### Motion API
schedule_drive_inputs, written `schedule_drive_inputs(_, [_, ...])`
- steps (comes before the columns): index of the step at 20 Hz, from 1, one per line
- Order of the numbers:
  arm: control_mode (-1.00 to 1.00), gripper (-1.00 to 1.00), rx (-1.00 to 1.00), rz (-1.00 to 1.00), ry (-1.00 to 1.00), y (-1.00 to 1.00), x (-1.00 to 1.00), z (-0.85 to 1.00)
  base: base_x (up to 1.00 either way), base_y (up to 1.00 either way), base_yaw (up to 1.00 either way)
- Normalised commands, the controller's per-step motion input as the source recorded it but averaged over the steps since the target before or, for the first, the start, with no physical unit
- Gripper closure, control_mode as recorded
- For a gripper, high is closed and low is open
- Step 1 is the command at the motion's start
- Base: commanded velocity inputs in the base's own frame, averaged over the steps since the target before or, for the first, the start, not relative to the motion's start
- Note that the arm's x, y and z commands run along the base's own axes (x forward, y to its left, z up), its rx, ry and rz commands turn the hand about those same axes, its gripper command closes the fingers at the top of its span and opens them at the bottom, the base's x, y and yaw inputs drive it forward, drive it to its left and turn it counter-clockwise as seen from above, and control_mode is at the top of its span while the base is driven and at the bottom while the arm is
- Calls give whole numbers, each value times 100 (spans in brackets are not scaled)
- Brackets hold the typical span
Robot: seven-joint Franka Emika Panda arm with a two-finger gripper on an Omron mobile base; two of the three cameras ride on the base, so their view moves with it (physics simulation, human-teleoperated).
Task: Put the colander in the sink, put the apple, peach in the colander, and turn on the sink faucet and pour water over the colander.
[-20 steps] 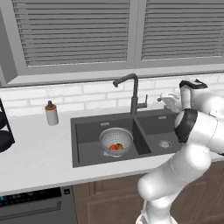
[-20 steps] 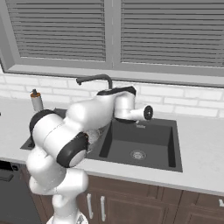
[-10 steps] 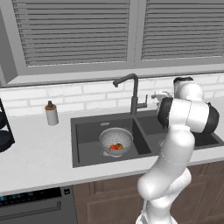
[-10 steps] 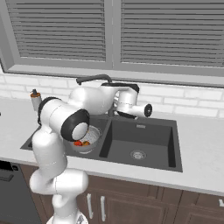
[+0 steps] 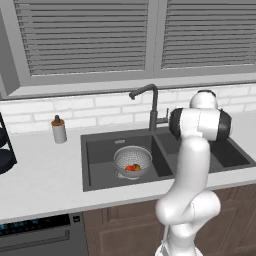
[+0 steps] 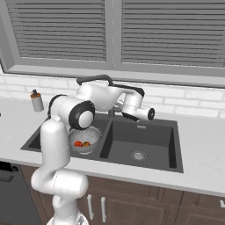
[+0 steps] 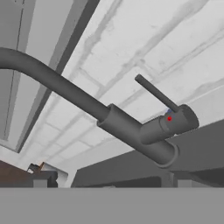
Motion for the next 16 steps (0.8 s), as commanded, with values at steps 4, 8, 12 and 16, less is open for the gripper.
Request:
schedule_drive_inputs(4, [-100,-100,0,2,0,0,38,-29,0,0,0])
schedule_drive_inputs(8, [-100,-100,0,2,0,3,42,-24,0,0,0])
schedule_drive_inputs(12, [-100,-100,0,2,0,10,35,-8,0,0,0])
schedule_drive_inputs(16, [-100,-100,0,0,0,14,29,0,0,0,0])
